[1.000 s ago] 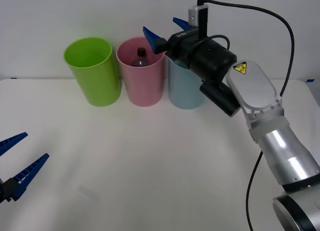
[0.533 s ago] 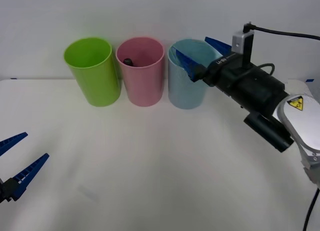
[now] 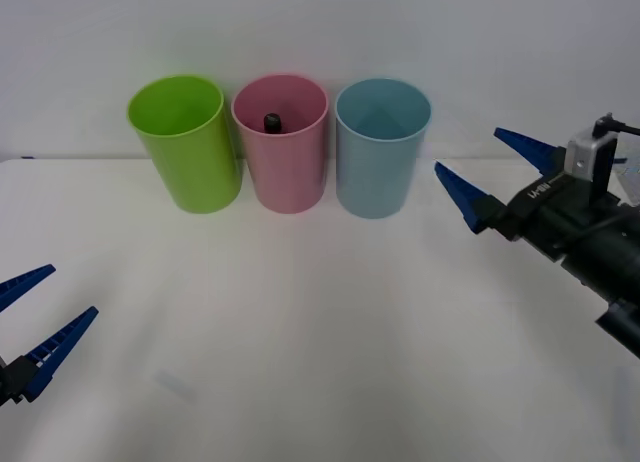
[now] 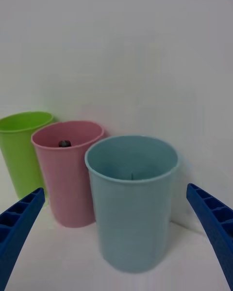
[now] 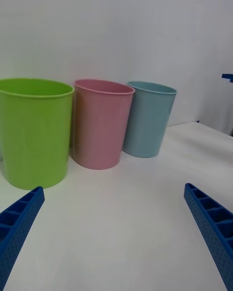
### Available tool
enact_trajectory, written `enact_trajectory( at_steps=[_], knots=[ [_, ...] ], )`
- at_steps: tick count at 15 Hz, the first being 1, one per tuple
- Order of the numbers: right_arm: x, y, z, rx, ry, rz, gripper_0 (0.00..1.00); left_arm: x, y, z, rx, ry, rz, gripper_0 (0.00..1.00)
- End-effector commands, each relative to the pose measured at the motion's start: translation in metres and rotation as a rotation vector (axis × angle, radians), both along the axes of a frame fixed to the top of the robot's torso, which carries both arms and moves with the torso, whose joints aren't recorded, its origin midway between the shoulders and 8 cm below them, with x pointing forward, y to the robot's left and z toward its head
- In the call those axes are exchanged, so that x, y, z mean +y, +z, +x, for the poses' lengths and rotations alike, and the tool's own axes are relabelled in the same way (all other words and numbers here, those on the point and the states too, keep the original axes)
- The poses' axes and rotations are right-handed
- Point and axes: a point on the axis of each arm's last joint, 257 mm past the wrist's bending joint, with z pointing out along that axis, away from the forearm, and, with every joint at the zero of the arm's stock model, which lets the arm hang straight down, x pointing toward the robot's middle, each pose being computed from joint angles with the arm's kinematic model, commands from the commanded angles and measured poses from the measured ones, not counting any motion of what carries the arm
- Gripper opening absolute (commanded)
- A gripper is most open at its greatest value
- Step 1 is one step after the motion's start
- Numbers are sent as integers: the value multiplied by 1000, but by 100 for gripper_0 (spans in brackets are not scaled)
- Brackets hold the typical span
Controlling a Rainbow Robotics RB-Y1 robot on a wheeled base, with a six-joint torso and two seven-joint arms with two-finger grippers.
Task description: Grasp the object on the table and drop it into the matching bin: aluminum can to the light blue bin, PET bottle to the pink bin.
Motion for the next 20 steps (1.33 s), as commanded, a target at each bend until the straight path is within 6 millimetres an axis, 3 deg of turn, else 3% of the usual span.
enact_trajectory(
  at_steps=[1,9,16,20],
  knots=[
    [-25,-19,-21,1,-28,-62,100,0,0,0,0,0,0,100],
    [-83,-83,-83,79,-106,-124,100,0,0,0,0,0,0,100],
    [-119,-110,-131,115,-155,-147,100,0,0,0,0,0,0,100],
    [-145,-141,-153,162,-135,-150,100,0,0,0,0,0,0,100]
  ],
)
